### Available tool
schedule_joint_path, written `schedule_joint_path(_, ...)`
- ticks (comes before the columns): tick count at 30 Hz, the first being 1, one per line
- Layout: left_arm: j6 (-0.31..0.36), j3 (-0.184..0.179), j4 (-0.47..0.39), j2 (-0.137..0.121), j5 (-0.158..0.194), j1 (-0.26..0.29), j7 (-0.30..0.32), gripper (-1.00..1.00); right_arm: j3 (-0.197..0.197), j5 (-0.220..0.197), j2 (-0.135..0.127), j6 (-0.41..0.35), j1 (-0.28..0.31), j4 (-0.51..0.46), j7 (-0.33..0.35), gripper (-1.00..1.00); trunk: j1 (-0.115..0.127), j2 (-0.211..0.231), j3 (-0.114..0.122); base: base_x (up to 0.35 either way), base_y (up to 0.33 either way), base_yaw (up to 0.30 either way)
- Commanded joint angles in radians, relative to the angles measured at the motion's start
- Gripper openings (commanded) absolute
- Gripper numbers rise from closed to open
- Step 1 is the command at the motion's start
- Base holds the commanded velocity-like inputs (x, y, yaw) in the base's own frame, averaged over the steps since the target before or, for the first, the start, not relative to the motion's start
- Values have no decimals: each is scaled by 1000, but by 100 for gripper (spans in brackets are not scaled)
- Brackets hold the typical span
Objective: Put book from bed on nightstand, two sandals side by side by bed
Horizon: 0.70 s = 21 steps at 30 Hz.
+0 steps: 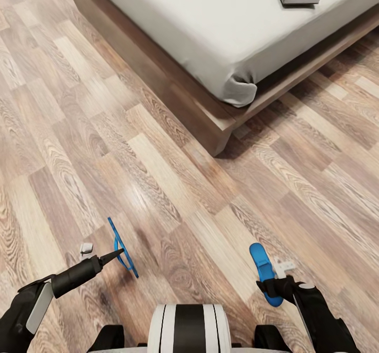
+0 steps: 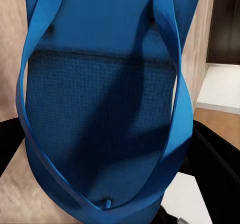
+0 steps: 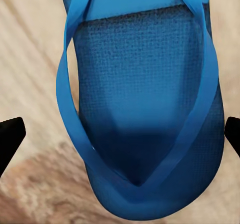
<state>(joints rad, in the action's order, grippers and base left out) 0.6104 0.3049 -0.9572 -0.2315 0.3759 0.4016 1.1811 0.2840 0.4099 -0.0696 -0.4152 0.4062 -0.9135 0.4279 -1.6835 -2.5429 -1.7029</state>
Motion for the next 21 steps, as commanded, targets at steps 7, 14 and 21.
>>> schedule_joint_path(7, 9, 0, 0, 0, 4, 1, 2, -100, 3, 10, 1, -2, 0, -2, 9, 100, -2, -1, -16, 0, 0, 0)
schedule_joint_path(14, 9, 0, 0, 0, 4, 0, 2, -100, 3, 10, 1, -3, 0, -2, 9, -100, -2, -1, -16, 0, 0, 0)
schedule_joint_path(21, 9, 0, 0, 0, 4, 0, 2, -100, 34, 10, 1, -3, 0, -2, 9, -100, -2, -1, -16, 0, 0, 0)
